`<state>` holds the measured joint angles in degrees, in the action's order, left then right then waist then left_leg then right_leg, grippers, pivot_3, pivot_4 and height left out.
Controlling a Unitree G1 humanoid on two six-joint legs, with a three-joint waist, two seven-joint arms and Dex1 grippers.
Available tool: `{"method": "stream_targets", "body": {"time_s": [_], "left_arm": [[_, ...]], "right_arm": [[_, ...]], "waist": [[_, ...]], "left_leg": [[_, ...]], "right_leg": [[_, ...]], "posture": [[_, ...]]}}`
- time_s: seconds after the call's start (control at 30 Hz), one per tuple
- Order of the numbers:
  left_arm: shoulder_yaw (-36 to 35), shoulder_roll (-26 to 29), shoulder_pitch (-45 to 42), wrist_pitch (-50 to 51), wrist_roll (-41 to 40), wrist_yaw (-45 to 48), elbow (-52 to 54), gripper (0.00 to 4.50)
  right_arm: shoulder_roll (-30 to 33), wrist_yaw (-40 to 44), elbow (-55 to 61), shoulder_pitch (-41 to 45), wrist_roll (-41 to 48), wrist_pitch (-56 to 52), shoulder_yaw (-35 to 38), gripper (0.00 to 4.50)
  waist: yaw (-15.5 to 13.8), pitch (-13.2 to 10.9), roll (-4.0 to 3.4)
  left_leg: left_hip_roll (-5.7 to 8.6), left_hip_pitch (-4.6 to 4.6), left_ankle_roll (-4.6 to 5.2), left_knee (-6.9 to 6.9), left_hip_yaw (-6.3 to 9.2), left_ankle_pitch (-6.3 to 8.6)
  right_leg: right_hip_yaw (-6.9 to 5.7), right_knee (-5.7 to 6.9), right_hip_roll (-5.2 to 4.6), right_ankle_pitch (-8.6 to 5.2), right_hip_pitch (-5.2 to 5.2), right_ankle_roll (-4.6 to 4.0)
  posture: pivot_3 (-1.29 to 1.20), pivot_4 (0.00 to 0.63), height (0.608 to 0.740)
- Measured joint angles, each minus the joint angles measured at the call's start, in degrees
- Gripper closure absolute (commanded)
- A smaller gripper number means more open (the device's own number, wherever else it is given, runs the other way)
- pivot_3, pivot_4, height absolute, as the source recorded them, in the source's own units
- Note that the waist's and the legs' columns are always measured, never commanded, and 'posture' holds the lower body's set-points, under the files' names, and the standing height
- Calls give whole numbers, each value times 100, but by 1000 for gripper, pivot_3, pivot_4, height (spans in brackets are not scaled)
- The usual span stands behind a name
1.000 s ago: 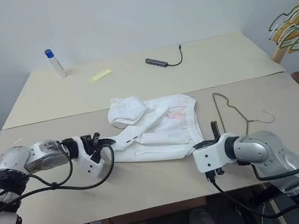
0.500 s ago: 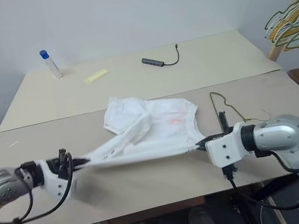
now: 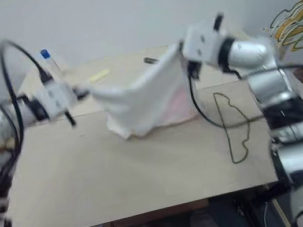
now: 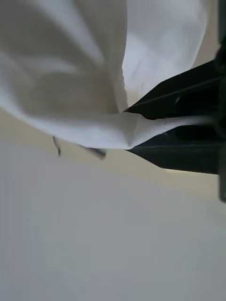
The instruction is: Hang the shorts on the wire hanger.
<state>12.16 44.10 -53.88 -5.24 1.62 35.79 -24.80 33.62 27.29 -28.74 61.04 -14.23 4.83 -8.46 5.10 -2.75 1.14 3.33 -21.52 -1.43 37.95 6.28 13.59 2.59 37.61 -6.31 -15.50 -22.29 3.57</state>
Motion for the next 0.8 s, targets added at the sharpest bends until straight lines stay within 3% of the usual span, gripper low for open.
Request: {"method": "stream_targets", "body": {"time_s": [0.17, 0.23, 0.33, 0.43, 0.57, 0.7, 0.8], "left_arm": [[68, -695, -2769, -541, 1400, -3337, -3101, 4482], [84, -738, -3504, -1038, 1754, -4458, -3654, 4482], [144, -672, -3832, -1815, 2115, -5095, -3972, 4482], [183, -613, -3422, -2526, 2181, -4819, -4094, 4482], [177, -353, -1927, -3507, 1919, -3527, -3735, 4482], [90, 122, 74, -3578, 763, -1468, -2128, 4482], [47, 813, 1632, -3109, -224, 14, -313, 4482]], "right_arm": [[-784, -3357, -1773, 1484, -358, 1098, 381, 4500], [-821, -4129, -1946, 1736, -399, 1755, 467, 4500], [-668, -4413, -1999, 1581, -459, 2352, 478, 4500], [-557, -4164, -1957, 880, -485, 2708, 426, 4500], [-199, -3166, -1821, -415, -462, 3252, 149, 4500], [162, -1738, -1597, -1383, -78, 3818, -133, 4500], [307, -748, -1385, -1756, 233, 4148, -313, 4500]], "waist": [[231, 7, 18], [364, 9, 20], [510, 26, 18], [623, 27, 18], [788, 26, 18], [998, 26, 17], [1189, 26, 16]], "left_leg": [[23, -146, -2, -6, 25, -7], [25, -181, 9, -14, 20, 0], [57, -154, 45, -24, 10, 22], [92, -141, 82, -10, -9, 11], [114, -124, 134, -5, -17, -14], [106, -93, 141, -11, -17, -18], [84, -57, 148, -18, -19, -14]], "right_leg": [[35, 50, -31, 11, -174, 17], [61, 50, -40, 17, -216, 31], [67, 45, -70, 11, -192, 59], [89, 34, -99, 14, -166, 90], [106, 27, -115, 25, -141, 111], [119, 36, -114, 28, -126, 112], [130, 38, -95, 28, -95, 112]], "posture": [[-128, 0, 740], [-128, 0, 740], [-137, 0, 740], [-139, 0, 740], [-135, 0, 740], [-118, 0, 740], [-106, 0, 740]]}}
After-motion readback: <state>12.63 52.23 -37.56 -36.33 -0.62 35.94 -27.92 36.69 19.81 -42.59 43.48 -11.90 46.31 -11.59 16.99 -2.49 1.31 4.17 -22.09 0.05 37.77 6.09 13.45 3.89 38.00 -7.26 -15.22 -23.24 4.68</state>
